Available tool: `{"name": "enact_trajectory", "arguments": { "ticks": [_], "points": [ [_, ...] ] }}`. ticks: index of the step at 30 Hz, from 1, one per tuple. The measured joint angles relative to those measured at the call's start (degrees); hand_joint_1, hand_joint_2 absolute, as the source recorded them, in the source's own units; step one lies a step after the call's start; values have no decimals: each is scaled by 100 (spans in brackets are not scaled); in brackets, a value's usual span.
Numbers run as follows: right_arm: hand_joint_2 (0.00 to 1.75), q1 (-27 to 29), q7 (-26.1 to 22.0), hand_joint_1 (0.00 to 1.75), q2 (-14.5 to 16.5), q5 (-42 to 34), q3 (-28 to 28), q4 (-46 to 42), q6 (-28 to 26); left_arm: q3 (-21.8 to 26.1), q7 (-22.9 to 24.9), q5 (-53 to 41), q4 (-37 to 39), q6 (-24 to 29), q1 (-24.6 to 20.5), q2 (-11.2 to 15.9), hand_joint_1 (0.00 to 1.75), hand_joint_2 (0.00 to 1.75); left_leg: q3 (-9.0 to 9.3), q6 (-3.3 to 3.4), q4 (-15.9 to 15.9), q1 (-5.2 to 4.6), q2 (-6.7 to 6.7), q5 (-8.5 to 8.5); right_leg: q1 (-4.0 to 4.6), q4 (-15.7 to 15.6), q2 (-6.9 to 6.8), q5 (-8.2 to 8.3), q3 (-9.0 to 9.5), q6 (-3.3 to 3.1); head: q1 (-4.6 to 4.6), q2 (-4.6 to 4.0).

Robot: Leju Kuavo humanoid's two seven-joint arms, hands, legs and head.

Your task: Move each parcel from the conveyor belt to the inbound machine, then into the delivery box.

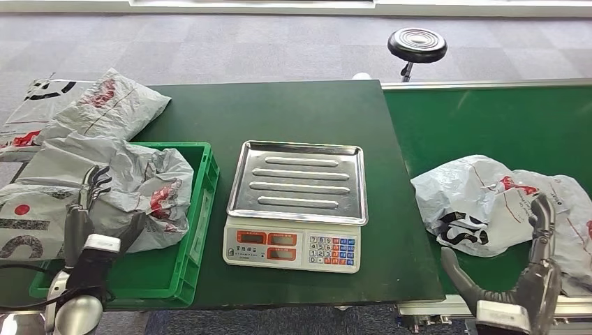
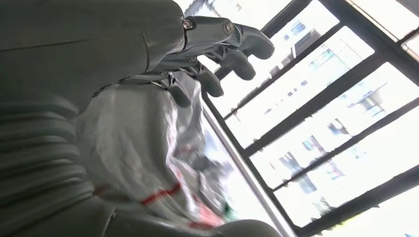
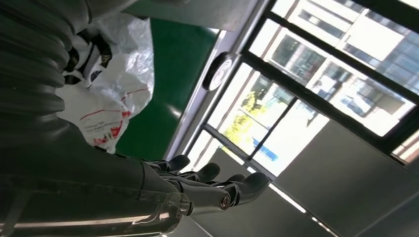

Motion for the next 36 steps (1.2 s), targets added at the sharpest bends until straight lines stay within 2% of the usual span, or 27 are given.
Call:
{"name": "enact_trajectory", "arguments": {
  "ticks": [3,6,9,12,16,21,24,29,31,33,35,36],
  "points": [
    [175,-411,738,0,-407,642,-286,412,82,-68,-68,991,-348,-185,141,-360,0,0,-2,10,6,0,-5,3,0,-4,-10,5,8,9,1,0],
    [175,-976,1199,0,-920,1183,-530,1002,131,-225,-80,1407,-555,-164,167,-616,0,0,-3,21,14,0,-10,12,0,-4,-17,16,14,22,0,0],
    [175,-1503,1572,0,-1381,1723,-630,1624,68,-405,-102,1691,-637,-138,152,-759,0,0,-3,26,16,-1,-13,22,0,-4,-23,23,16,24,1,0],
    [175,-1949,1772,0,-1771,2129,-667,2241,-87,-544,-182,1829,-640,-63,93,-828,0,0,-3,25,18,0,-20,27,0,-4,-29,27,17,24,1,0],
    [175,-2336,2020,0,-2146,2792,-689,2883,-372,-662,-255,1956,-640,0,38,-872,0,0,-6,22,17,0,-29,30,0,-3,-32,27,17,24,2,0],
    [175,-2960,2635,0,-2624,3862,-689,4067,-496,-837,-344,2041,-640,51,23,-874,0,0,-10,22,20,-1,-41,31,-1,-3,-40,27,17,25,2,0],
    [175,-3161,2840,0,-2890,4095,-689,4667,-501,-927,-396,1963,-635,98,44,-872,0,0,-17,23,22,-2,-63,32,-2,-4,-58,26,21,25,2,0],
    [175,-3263,2850,0,-3071,4145,-689,5157,-501,-1003,-401,1934,-627,129,47,-867,0,0,-19,23,21,-2,-68,31,-1,-4,-58,25,18,25,2,0],
    [87,-3285,2849,0,-3098,4147,-689,5259,-497,-1010,-400,1933,-624,128,47,-866,0,0,-19,23,20,-1,-68,32,0,-4,-57,25,16,25,2,0],
    [87,-3307,2835,0,-3107,4150,-689,5332,-442,-1023,-394,1943,-616,98,46,-864,0,0,-19,23,20,-1,-67,32,0,-4,-56,25,15,25,2,0],
    [175,-3330,2839,0,-3115,4150,-689,5414,-293,-1041,-391,1937,-599,42,48,-858,0,0,-20,23,20,-1,-67,32,0,-4,-57,25,16,25,2,0],
    [175,-3350,2876,0,-3120,4145,-689,5476,-183,-1048,-392,1912,-591,24,49,-854,0,0,-20,23,20,-1,-68,32,0,-4,-57,25,16,26,2,0]
  ]
}}
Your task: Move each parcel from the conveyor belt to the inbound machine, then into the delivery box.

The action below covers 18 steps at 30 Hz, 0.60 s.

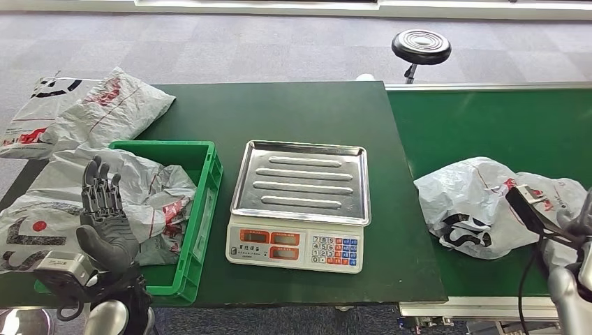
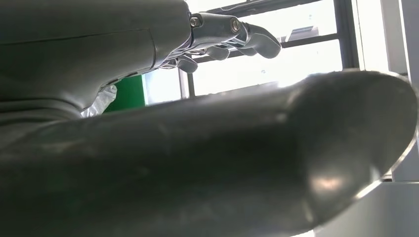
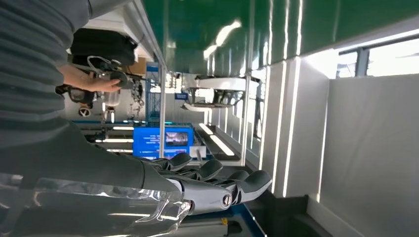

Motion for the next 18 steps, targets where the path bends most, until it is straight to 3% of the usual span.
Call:
{"name": "enact_trajectory", "arguments": {
  "ticks": [6,9,14,18],
  "points": [
    [175,-195,277,0,-44,-266,0,725,662,-61,61,-215,54,-8,16,14,0,0,-1,0,1,-2,0,0,-3,0,0,1,1,0,0,0],
    [175,-267,31,0,-31,-757,-20,1053,723,-63,105,-296,78,-8,16,15,0,0,0,0,1,-2,0,0,-2,0,0,1,0,0,0,0],
    [175,-363,-842,0,197,-2294,-283,1514,932,-63,123,-404,144,-3,6,15,0,0,-1,-1,-3,0,1,1,1,1,1,0,-1,0,0,0],
    [175,-627,-795,0,422,-2539,-434,2023,855,-63,161,-434,180,47,12,15,0,0,-1,-1,-4,0,2,2,0,1,2,0,-3,0,0,0]
  ]
}}
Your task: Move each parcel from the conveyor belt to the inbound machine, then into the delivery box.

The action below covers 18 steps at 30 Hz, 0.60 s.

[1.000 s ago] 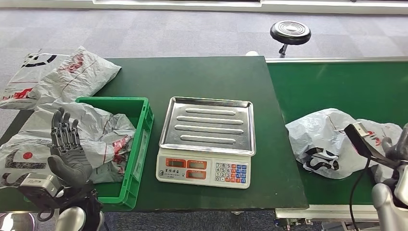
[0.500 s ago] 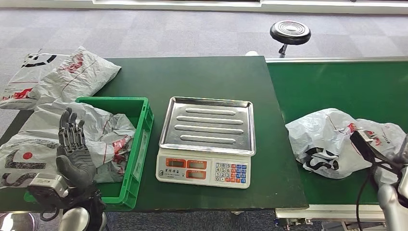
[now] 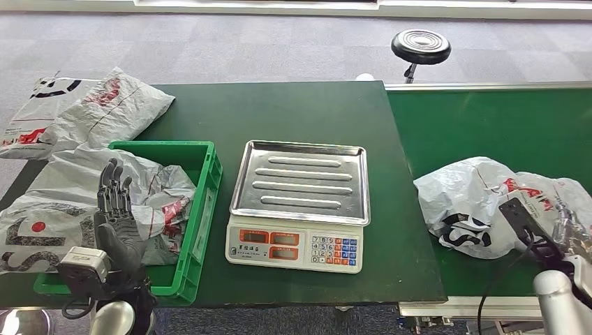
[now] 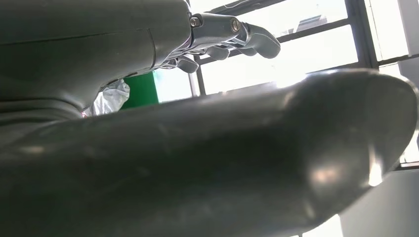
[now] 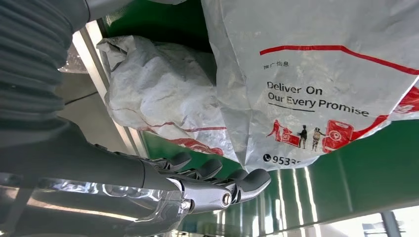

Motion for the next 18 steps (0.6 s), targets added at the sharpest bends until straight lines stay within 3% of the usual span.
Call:
{"name": "enact_trajectory", "arguments": {
  "ticks": [5,18],
  "points": [
    [175,-260,36,0,142,72,-1,475,-231,0,64,-73,4,53,21,-3,0,0,-1,0,1,0,-2,1,0,0,-5,0,2,0,0,0],
    [175,-287,-25,0,291,66,-1,738,-287,0,73,-74,7,56,25,-17,0,0,-3,1,1,0,-4,1,0,0,-7,0,2,0,0,0]
  ]
}}
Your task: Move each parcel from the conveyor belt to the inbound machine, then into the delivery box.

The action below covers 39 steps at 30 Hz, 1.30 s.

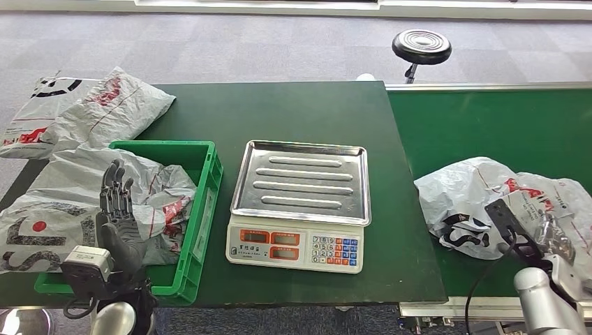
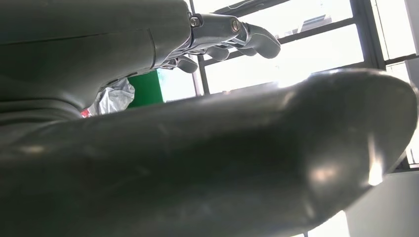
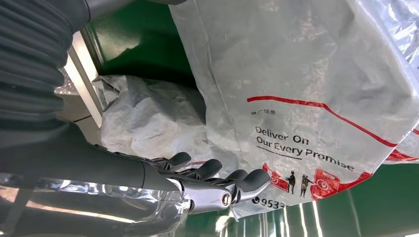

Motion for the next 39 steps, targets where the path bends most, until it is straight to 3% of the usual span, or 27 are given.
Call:
{"name": "enact_trajectory", "arguments": {
  "ticks": [18,26,30,39],
  "points": [
    [175,-3,-142,0,35,-60,0,18,-52,0,1,-19,0,2,1,-2,0,0,0,1,0,0,0,1,0,0,0,0,0,0,0,0],
    [175,2,-268,0,196,-1,0,18,-76,0,49,-101,44,-38,2,-19,0,0,2,0,0,0,0,1,0,0,1,0,0,0,0,0],
    [175,36,-95,175,294,105,1,19,117,0,111,-102,88,-153,-5,-27,0,0,2,0,0,0,0,1,0,0,1,0,-1,0,0,0],
    [175,126,-440,175,575,317,24,27,-347,0,195,-182,68,-290,102,-98,0,0,-1,0,-1,0,0,1,1,0,1,0,-3,0,0,0]
  ]
}}
